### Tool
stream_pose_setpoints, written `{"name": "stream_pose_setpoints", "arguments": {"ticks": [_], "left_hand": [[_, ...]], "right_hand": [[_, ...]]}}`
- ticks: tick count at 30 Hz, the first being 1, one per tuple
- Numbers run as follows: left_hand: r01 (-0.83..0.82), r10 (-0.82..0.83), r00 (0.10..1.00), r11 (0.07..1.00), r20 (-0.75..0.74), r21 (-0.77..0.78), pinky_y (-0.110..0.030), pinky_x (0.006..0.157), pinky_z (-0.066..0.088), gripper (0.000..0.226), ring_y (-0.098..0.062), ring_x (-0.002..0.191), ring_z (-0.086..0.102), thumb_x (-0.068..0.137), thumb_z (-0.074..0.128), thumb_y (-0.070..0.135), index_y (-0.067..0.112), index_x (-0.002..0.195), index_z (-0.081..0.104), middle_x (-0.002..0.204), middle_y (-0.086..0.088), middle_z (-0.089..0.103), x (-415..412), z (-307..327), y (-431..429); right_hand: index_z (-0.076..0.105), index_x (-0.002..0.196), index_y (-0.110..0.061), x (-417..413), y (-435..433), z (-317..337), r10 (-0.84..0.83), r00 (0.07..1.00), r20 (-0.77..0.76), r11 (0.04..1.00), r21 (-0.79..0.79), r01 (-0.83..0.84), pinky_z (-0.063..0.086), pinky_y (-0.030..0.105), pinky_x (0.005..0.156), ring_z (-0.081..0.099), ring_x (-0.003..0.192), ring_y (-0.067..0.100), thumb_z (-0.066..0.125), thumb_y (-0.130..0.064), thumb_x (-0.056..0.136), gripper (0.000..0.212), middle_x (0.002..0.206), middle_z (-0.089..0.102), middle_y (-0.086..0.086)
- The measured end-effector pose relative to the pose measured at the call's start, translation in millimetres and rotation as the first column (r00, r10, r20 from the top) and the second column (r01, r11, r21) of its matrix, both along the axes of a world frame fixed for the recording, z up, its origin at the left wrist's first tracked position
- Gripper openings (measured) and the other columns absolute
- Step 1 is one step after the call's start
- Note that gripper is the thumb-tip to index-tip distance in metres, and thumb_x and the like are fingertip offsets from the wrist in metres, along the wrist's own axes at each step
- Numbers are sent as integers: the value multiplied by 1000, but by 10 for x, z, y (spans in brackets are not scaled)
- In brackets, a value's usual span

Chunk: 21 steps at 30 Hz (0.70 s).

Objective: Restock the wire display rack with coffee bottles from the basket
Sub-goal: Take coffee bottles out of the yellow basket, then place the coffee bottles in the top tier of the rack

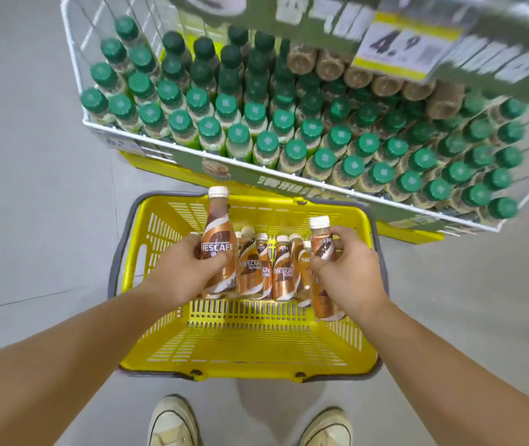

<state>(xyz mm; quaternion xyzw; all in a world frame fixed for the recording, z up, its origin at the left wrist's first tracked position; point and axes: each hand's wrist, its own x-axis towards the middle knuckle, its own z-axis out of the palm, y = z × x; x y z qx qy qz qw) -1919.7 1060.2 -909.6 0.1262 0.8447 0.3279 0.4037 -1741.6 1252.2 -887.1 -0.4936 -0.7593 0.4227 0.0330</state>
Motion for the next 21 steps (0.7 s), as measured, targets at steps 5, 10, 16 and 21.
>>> {"name": "stream_pose_setpoints", "arguments": {"ticks": [5,10,16,21], "left_hand": [[29,-22,998,991,-51,131,-26,58,49,16,-7,61,65,85,76,35,24,96,69,79,6,72,-167,1238,202],[80,-45,990,962,-135,262,-12,48,47,17,-5,63,72,84,80,35,31,94,68,83,21,72,-243,2740,311],[142,-78,981,912,-177,386,-14,52,49,18,-6,61,71,81,83,30,40,90,72,78,15,74,-147,4655,251],[275,-157,944,859,-290,432,-9,46,40,37,1,48,59,62,78,55,45,95,65,66,20,70,-185,6178,350]], "right_hand": [[63,101,-31,-230,69,1206,-29,986,-166,1000,-11,28,45,15,55,61,62,2,73,-6,77,37,73,69,-12],[63,102,-35,-413,171,2711,-25,954,-298,999,20,33,49,15,64,65,72,2,75,-7,77,39,80,71,-18],[61,99,-39,-433,208,4827,-33,895,-445,996,62,67,47,9,62,65,74,-6,77,-13,79,36,83,70,-27],[54,86,-46,-426,236,6441,-7,846,-533,985,142,97,41,2,62,60,74,-17,77,-13,80,41,77,63,-41]]}}
